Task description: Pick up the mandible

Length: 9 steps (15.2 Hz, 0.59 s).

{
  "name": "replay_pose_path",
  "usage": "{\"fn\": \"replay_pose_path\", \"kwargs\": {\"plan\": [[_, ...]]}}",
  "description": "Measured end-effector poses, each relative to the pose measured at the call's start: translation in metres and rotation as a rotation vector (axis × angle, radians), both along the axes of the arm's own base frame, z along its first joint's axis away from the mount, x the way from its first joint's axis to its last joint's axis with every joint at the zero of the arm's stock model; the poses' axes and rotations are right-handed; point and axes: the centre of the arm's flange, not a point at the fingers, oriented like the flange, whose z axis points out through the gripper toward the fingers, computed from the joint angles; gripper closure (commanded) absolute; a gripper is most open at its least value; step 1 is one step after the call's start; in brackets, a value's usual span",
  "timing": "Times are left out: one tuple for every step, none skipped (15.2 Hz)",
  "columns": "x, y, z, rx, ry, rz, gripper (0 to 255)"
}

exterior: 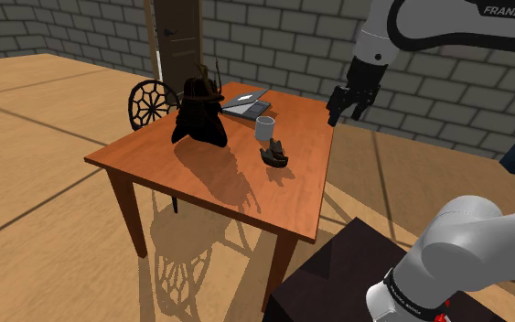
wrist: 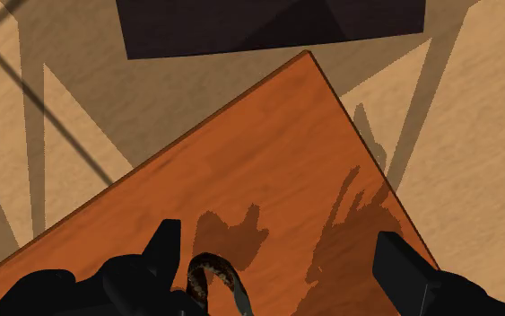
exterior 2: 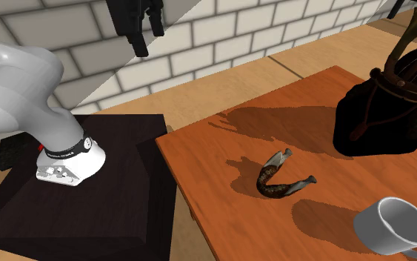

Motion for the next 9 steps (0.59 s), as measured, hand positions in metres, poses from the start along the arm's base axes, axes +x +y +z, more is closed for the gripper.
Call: {"fn": "replay_pose_path", "kwargs": {"plan": [[0.000,0.000,0.000,0.000,0.000,0.000,0],[0.004,-0.002,-0.005,0.000,0.000,-0.002,0],[0.012,-0.004,-0.011,0.000,0.000,-0.005,0],[0.017,-0.007,-0.018,0.000,-0.001,-0.008,0],[0.027,-0.006,-0.025,-0.001,-0.003,-0.012,0],[0.037,-0.013,-0.033,-0.001,-0.003,-0.015,0],[0.047,-0.018,-0.045,-0.001,-0.003,-0.019,0],[0.057,-0.020,-0.053,-0.002,-0.005,-0.023,0],[0.063,-0.025,-0.060,-0.002,-0.007,-0.026,0]]}}
